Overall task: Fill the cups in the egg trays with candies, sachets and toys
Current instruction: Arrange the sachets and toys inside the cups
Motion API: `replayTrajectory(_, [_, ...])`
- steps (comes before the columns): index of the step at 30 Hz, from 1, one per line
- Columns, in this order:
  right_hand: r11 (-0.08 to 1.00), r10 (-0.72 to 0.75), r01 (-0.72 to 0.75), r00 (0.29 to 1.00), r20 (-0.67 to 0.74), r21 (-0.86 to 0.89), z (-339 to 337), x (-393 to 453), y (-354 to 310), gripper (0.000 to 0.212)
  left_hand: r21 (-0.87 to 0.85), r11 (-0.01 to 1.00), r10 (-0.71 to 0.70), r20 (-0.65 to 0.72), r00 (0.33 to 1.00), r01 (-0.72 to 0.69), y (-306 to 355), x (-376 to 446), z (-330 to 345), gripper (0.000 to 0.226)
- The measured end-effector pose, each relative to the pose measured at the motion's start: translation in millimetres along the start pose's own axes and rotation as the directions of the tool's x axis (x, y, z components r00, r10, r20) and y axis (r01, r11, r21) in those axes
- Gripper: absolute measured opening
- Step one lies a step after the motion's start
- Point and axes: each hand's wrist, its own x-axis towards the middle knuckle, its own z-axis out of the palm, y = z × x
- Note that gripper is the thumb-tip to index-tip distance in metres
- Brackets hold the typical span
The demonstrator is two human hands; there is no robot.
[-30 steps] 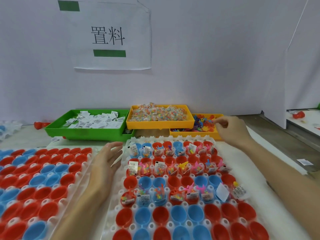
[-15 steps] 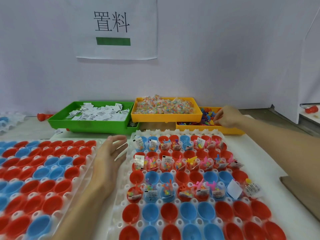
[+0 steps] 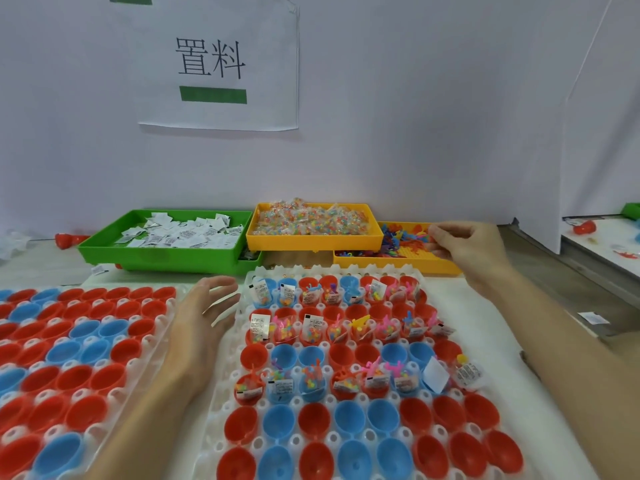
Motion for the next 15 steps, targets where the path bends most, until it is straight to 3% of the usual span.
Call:
replayTrajectory(3, [0.986, -0.021, 0.005, 0.995, 0.095, 0.165, -13, -40, -15, 0.008, 0.0, 1.0, -0.004, 0.009, 1.0, 0.004, 2, -1, 1, 0.038])
replayTrajectory(6, [0.975, -0.037, -0.004, 0.982, 0.184, 0.22, -25, -71, -20, 0.017, 0.012, 1.0, -0.007, 0.021, 1.0, 0.007, 4, -2, 2, 0.039])
replayTrajectory(9, [0.984, -0.024, -0.016, 0.974, 0.224, 0.176, -31, -92, -15, 0.027, 0.009, 1.0, 0.0, 0.03, 1.0, 0.0, 4, -3, 3, 0.039])
replayTrajectory(15, [0.997, -0.051, 0.027, 0.946, 0.319, 0.078, -37, -105, -19, 0.017, 0.013, 1.0, 0.005, 0.041, 0.999, -0.005, 4, -2, 3, 0.038])
